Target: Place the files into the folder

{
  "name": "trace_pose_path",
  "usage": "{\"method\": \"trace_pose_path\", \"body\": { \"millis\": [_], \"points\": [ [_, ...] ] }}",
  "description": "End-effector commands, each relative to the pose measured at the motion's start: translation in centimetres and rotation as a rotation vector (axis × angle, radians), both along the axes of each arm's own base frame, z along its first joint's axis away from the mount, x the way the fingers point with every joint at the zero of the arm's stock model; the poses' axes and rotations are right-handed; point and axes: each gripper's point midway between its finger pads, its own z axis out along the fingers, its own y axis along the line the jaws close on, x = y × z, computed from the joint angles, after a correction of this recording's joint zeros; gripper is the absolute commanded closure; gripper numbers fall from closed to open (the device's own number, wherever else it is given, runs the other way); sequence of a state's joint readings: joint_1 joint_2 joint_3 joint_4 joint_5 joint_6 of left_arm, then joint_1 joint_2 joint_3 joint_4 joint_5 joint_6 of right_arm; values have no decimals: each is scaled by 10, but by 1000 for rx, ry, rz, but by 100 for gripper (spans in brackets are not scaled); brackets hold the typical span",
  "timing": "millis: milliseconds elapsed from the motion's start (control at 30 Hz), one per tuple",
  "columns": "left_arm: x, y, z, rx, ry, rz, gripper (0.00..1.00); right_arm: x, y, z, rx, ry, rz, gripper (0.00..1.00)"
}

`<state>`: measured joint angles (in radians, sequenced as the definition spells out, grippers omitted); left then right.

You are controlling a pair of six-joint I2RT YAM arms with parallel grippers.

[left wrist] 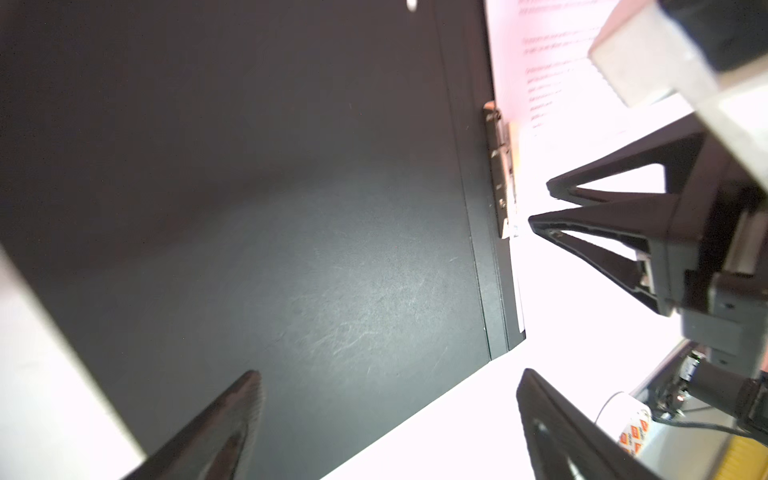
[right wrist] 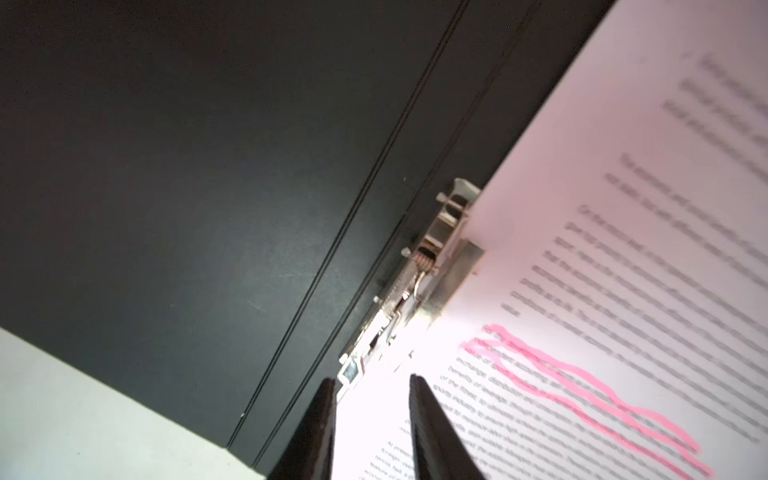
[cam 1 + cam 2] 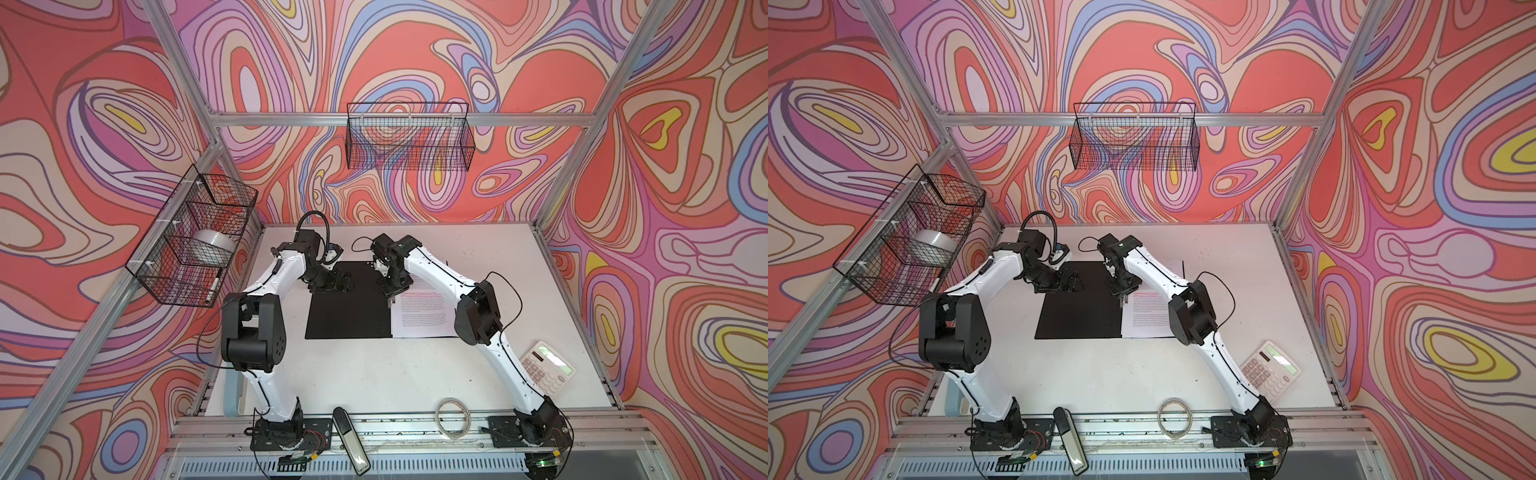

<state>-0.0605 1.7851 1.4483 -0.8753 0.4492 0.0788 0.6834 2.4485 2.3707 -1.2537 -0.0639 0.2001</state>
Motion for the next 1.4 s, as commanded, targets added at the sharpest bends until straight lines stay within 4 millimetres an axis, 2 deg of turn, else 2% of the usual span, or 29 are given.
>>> {"method": "trace_pose_path", "body": {
  "millis": [0, 100, 200, 367, 400, 467, 600, 700, 800, 933, 1000, 1367],
  "points": [
    [-11, 30, 11, 113, 19, 48, 0, 27, -9, 87, 152, -236, -123, 59],
    [-8, 47, 9, 143, 49, 134, 0, 30, -37, 105, 224, -287, -227, 55],
    [-7, 57, 2, 148, 83, 181, 0, 25, -67, 105, 288, -275, -305, 52],
    [-9, 64, -14, 143, 100, 226, 0, 3, -119, 82, 284, -223, -387, 48],
    [-10, 64, -18, 146, 107, 228, 0, -2, -133, 83, 289, -223, -412, 46],
    [-10, 65, -25, 145, 126, 228, 0, -9, -155, 71, 309, -190, -454, 42],
    [-11, 68, -37, 128, 167, 221, 0, -18, -199, 47, 348, -112, -550, 40],
    [-13, 71, -47, 103, 192, 227, 0, -21, -216, 33, 362, -50, -577, 39],
    [-16, 71, -58, 89, 229, 207, 0, -18, -223, 21, 360, -19, -581, 38],
    [-21, 66, -70, 42, 284, 187, 0, -8, -216, 12, 420, 22, -557, 38],
    [-21, 67, -74, 44, 291, 183, 0, -5, -215, -3, 405, 58, -565, 37],
    [-13, 66, -79, 28, 260, 138, 1, 7, -213, -35, 406, 113, -572, 37]
  ]
}}
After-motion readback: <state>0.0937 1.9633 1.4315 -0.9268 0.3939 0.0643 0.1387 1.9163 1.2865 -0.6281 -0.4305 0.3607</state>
